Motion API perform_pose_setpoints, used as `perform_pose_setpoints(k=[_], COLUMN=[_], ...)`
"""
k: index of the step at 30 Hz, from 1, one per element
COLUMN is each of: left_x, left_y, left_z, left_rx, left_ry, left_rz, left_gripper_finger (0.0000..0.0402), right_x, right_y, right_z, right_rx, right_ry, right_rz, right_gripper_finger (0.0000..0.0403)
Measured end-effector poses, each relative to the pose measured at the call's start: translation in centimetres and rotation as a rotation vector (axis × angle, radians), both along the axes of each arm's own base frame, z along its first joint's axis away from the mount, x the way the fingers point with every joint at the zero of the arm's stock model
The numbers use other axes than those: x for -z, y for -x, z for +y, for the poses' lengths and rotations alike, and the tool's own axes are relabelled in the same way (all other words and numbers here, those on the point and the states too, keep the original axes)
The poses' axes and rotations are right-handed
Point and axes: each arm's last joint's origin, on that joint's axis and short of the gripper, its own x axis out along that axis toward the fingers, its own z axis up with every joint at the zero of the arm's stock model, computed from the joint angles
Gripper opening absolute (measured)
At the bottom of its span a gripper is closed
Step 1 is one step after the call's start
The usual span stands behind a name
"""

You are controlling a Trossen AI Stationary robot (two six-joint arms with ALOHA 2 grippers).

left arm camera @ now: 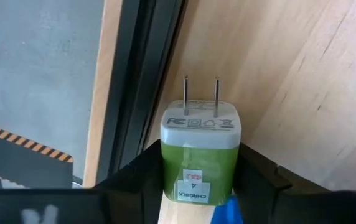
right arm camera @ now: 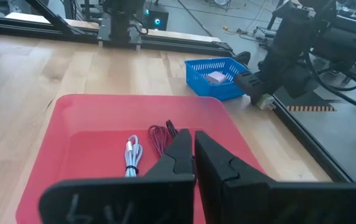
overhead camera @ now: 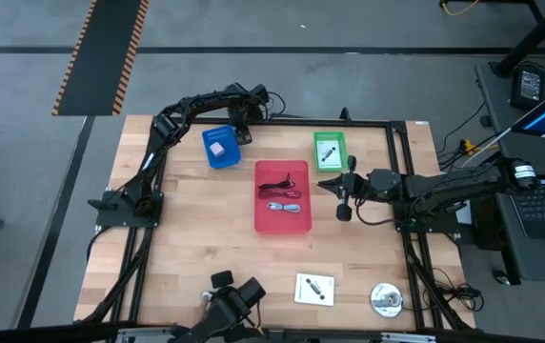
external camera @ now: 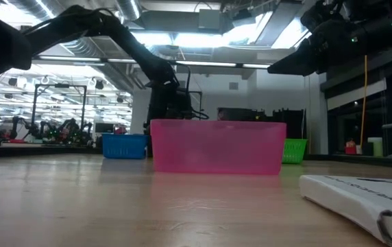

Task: Pick and place items into bin
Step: Put the green charger adapter into the blue bin

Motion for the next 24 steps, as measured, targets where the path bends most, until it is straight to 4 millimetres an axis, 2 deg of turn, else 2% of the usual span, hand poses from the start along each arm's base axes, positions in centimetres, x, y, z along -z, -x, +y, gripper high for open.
perform_pose_setpoints(k=[8,13,19,24], left_x=[0.0,-0.5,-4.2,-9.2], left_y=[-0.5,-1.4,-1.9,-1.3], left_z=[-0.7,-1.8,-3.3,-4.7], left_rx=[0.038,0.089,0.143,0.16], left_ry=[-0.001,0.009,-0.033,-0.046], left_rz=[0.02,0.011,-0.062,-0.225], left_gripper_finger=[0.0143,0.0143,0.0143,0.0143], right_x=[0.0,0.0,0.0,0.0], right_y=[0.0,0.0,0.0,0.0], right_z=[0.0,0.0,0.0,0.0], right_rx=[0.0,-0.006,-0.006,-0.006], right_ry=[0.001,0.023,0.022,0.022], right_rz=[0.0,0.006,0.006,0.006], right_gripper_finger=[0.0,0.0,0.0,0.0])
